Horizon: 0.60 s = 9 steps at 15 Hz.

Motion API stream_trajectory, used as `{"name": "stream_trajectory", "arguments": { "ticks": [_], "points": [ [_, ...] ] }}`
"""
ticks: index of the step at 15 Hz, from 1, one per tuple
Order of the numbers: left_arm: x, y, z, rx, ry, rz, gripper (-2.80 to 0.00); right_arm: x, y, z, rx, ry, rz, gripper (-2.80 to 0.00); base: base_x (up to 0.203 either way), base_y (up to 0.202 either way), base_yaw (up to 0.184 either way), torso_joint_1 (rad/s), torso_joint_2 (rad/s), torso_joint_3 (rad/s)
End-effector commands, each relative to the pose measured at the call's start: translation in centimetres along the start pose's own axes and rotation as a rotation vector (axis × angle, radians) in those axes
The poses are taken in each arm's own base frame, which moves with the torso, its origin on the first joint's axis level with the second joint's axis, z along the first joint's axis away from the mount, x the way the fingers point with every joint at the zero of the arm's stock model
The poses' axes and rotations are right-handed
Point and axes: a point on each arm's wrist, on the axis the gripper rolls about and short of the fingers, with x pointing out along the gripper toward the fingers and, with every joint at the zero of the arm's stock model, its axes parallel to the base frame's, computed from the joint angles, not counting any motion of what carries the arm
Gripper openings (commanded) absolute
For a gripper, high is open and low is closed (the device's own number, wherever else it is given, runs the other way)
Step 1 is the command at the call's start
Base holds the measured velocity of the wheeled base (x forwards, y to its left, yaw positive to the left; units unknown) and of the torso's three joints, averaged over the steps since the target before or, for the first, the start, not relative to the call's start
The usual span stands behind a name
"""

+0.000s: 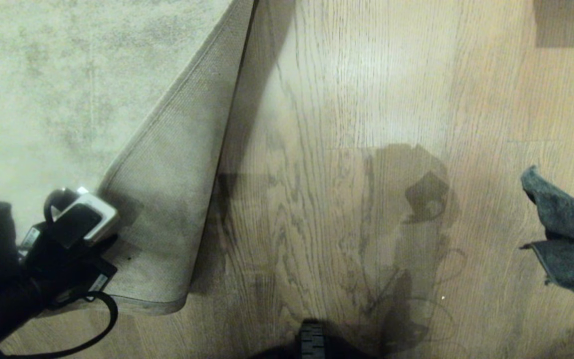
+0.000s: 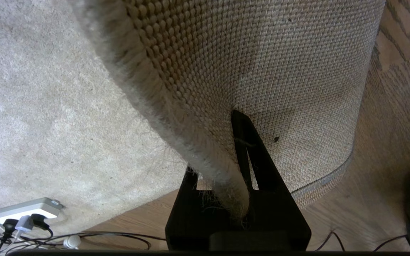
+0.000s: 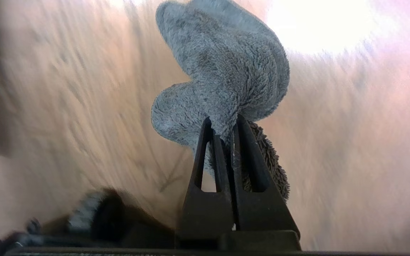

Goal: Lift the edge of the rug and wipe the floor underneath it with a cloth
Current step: Wipe the floor under the carpet with a rag

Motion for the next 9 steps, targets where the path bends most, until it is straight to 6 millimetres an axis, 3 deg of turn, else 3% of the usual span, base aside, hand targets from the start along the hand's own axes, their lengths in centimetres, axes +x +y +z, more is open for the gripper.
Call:
{"name": "stream_trajectory", "arguments": {
  "ticks": [1, 4, 9],
  "points": [
    [0.1, 0.0, 0.1, 0.002, -0.002, 0.003, -2.8, 7.2, 0.0, 1.6, 0.002, 0.132, 0.074, -2.8, 0.0, 0.0, 0.0, 0.0, 0.0, 0.0],
    [0.1, 0.0, 0.1, 0.002, -0.002, 0.003, -2.8, 12.7, 2.9, 1.6, -0.025, 0.151, 0.297, -2.8, 0.0, 0.0, 0.0, 0.0, 0.0, 0.0],
    [0.0, -0.1, -0.1, 0.002, 0.002, 0.0, -2.8, 18.6, 9.6, -1.3, -0.09, 0.196, 0.531, -2.8, 0.0, 0.0, 0.0, 0.0, 0.0, 0.0]
  ]
}}
